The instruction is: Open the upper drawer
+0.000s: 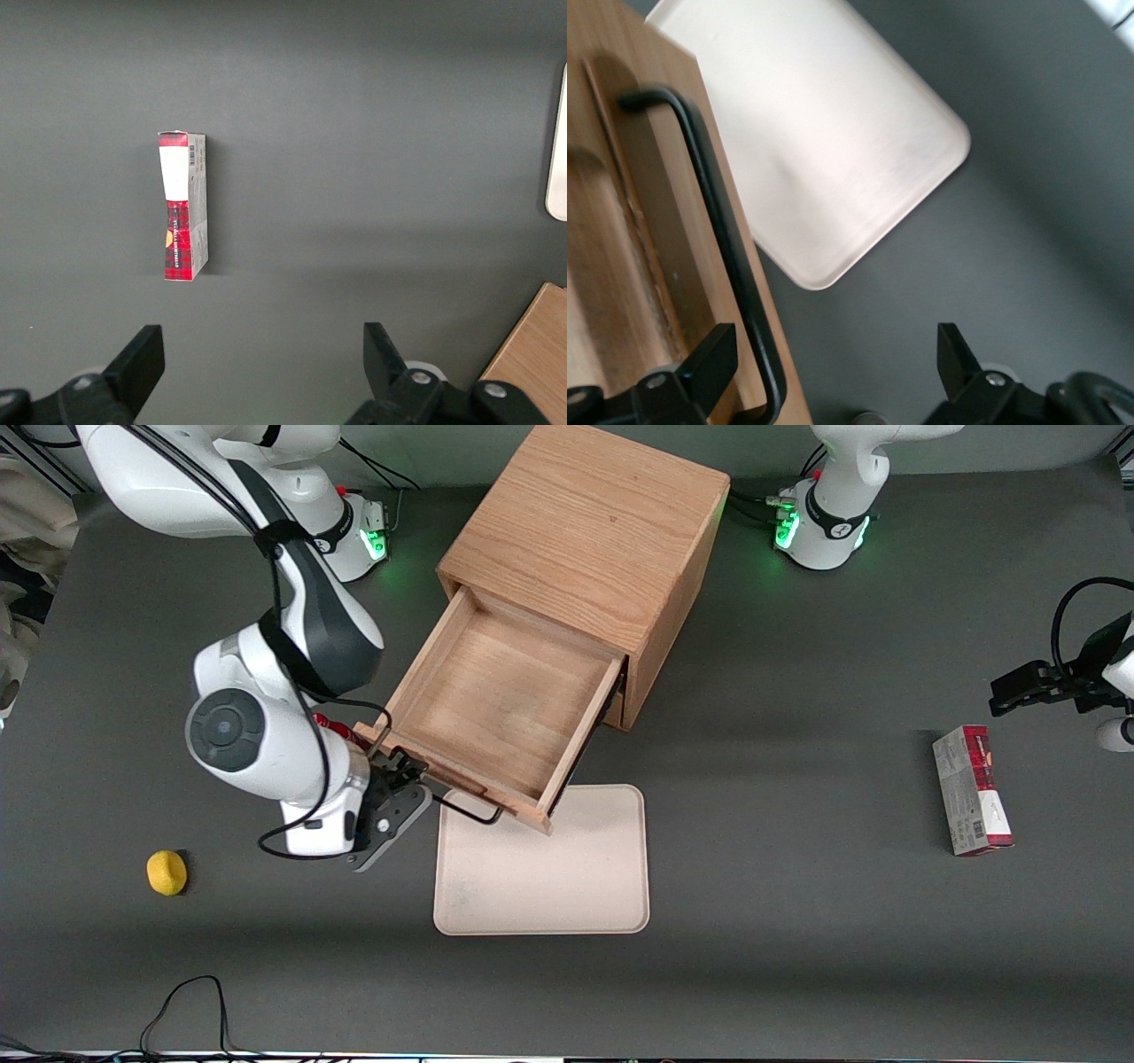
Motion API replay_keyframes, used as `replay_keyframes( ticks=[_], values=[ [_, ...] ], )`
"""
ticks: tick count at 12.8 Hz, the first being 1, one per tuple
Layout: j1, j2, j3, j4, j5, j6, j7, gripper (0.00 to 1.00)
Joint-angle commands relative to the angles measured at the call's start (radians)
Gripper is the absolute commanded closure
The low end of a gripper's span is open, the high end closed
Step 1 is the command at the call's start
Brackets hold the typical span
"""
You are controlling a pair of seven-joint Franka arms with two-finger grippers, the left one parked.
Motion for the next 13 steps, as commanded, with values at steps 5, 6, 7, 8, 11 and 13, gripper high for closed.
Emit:
replay_keyframes(
  ticks=[5,6,7,8,11,13],
  values=[
    [0.0,-0.217,-0.207,-0.032,0.12,-0.133,0.132,0.0],
    [0.0,-0.278,-0.238,-0.098,0.137,-0.172,0.193,0.0],
    [-0.001,-0.364,-0.255,-0.204,0.14,-0.172,0.206,0.0],
    [-0.001,-0.5,-0.322,-0.378,0.14,-0.142,0.211,0.0],
    [-0.001,-0.641,-0.377,-0.528,0.049,-0.137,0.247,0.0],
    [-0.001,-0.696,-0.377,-0.554,0.019,-0.174,0.402,0.0]
  ],
)
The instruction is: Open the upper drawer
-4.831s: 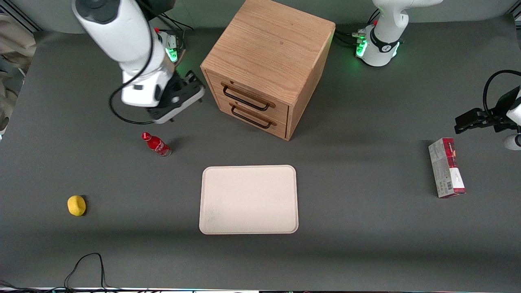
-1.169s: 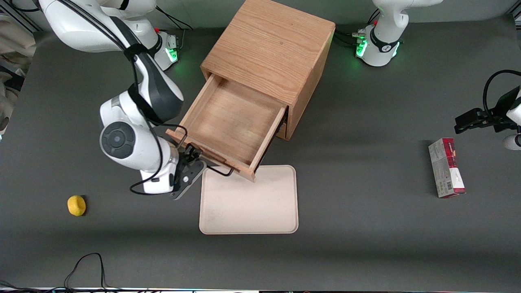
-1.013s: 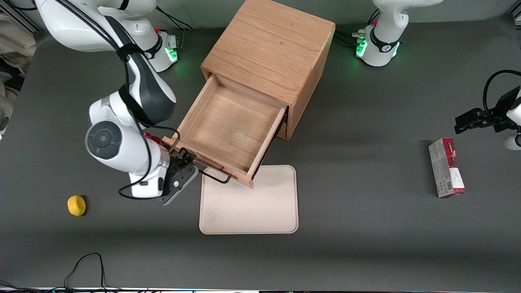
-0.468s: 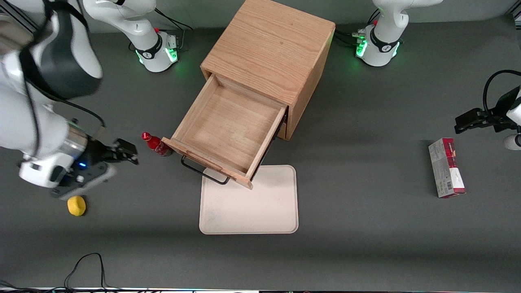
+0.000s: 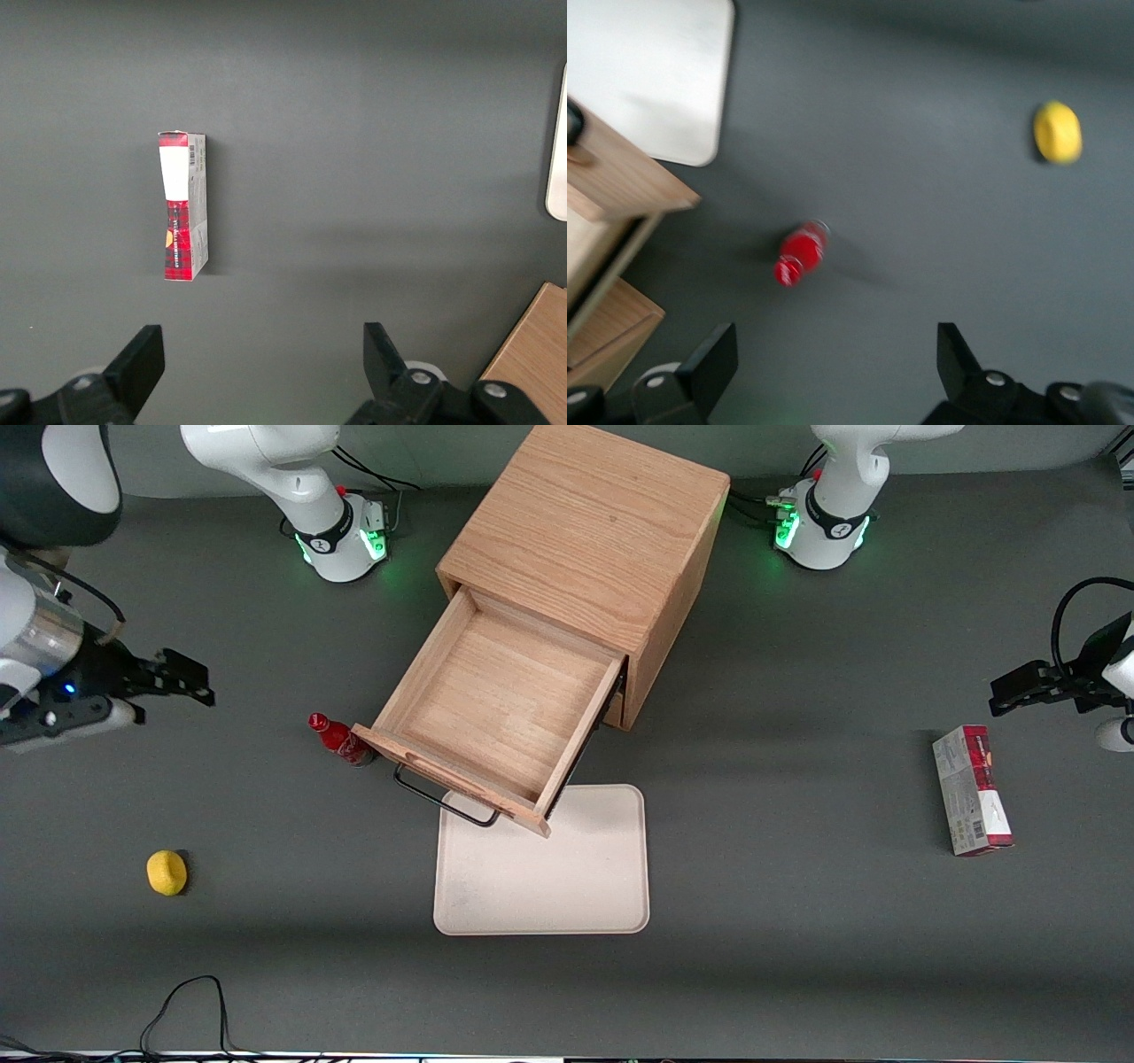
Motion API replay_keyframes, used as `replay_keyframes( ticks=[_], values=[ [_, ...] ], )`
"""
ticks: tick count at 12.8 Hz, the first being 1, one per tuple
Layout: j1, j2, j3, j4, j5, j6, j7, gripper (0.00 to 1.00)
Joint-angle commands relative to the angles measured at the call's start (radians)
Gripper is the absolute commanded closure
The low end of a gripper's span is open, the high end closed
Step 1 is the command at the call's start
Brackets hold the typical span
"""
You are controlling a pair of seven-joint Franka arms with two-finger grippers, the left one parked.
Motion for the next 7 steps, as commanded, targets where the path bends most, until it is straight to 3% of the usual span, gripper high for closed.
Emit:
replay_keyframes(
  ticks=[1,7],
  values=[
    [0.016,-0.097,0.007,-0.08,-0.035,-0.002,0.192,0.0],
    [0.015,-0.071,0.008,-0.045,-0.026,0.006,0.203,0.0]
  ],
)
